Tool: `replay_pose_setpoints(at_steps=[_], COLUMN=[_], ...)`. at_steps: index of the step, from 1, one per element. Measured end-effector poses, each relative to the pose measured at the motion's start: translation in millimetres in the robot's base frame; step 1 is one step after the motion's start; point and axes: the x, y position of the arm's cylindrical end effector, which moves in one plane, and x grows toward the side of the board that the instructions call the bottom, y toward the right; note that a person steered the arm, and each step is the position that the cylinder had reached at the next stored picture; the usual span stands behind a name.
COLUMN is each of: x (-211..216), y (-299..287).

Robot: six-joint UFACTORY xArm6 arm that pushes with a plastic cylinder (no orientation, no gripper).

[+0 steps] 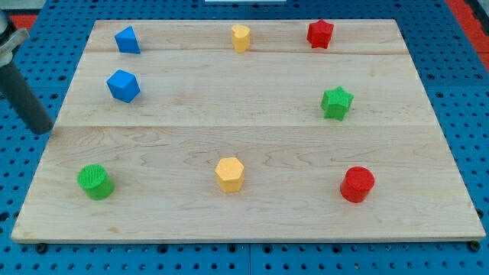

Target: Move the blue cube towards the top center of the board

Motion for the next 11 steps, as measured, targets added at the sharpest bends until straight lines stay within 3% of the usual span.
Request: replay_pose_setpoints(at_steps=[2,4,5,7,11], x=[-43.6,-56.1,-94.3,-112.9,-181.0], y=[21.8,100.0,95.0,158.7,200.7])
